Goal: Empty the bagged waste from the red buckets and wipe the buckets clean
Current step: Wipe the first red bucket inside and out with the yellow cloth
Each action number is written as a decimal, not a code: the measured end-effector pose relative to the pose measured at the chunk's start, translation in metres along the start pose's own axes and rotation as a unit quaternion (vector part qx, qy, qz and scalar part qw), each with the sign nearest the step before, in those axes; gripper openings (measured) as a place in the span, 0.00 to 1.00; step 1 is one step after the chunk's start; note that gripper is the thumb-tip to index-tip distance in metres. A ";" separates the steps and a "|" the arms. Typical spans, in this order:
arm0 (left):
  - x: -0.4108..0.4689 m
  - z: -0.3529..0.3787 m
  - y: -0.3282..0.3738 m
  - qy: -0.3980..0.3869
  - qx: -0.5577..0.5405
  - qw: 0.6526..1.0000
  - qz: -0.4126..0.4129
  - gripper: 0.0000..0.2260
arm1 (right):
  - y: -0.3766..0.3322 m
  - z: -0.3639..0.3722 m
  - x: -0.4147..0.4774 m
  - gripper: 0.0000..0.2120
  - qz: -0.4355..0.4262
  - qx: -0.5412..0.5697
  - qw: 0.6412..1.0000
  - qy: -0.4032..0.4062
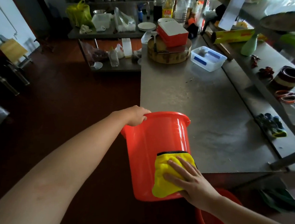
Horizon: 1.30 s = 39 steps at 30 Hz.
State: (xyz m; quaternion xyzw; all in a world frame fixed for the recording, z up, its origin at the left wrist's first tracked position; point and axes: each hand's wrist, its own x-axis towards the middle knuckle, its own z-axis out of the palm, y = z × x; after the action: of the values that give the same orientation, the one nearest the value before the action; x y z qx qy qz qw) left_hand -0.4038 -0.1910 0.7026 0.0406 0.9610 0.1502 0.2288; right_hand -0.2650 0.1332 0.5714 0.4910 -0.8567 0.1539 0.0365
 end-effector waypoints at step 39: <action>0.009 0.022 0.056 0.065 -0.019 0.994 0.087 0.08 | 0.014 -0.028 0.093 0.33 0.266 -0.050 0.962 0.019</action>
State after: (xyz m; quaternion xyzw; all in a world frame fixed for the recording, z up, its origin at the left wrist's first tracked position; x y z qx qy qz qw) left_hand -0.4012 -0.1304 0.6972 0.1102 0.9636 0.1901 0.1524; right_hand -0.3266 0.0712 0.6145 0.2396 -0.9623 0.1242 0.0349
